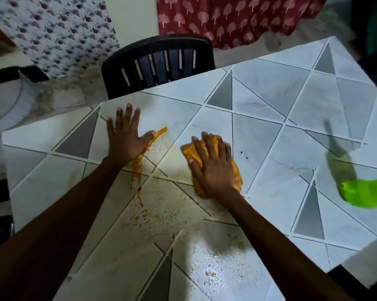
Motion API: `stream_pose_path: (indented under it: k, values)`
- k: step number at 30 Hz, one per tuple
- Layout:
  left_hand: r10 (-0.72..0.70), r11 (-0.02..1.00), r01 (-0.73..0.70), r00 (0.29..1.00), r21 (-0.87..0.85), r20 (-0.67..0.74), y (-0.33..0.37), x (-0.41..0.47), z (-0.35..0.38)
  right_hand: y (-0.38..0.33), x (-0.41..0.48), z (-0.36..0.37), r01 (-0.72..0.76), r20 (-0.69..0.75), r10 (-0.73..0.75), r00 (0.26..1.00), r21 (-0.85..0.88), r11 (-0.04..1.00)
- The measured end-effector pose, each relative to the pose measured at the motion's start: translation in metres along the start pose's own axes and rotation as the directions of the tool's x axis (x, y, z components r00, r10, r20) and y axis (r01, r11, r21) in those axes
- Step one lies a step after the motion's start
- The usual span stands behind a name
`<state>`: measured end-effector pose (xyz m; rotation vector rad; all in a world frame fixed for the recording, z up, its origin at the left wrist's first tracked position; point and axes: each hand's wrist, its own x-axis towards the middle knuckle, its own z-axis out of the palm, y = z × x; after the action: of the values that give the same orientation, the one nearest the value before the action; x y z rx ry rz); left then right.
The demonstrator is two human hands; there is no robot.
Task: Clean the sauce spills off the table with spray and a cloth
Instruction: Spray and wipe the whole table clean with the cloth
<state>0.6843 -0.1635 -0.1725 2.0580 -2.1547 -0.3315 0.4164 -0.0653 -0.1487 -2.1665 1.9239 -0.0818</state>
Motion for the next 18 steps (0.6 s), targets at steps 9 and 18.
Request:
stream_pose_path:
  k: [9, 18]
  values:
    - [-0.066, 0.995, 0.057, 0.989, -0.078, -0.129, 0.047, -0.047, 0.007, 0.059, 0.018, -0.008, -0.142, -0.082, 0.141, 0.987, -0.005, 0.990]
    - [0.044, 0.998, -0.049, 0.993, -0.047, -0.114, 0.048, -0.088, 0.004, -0.006, -0.068, 0.010, -0.040, 0.026, 0.040, 0.999, 0.002, 0.999]
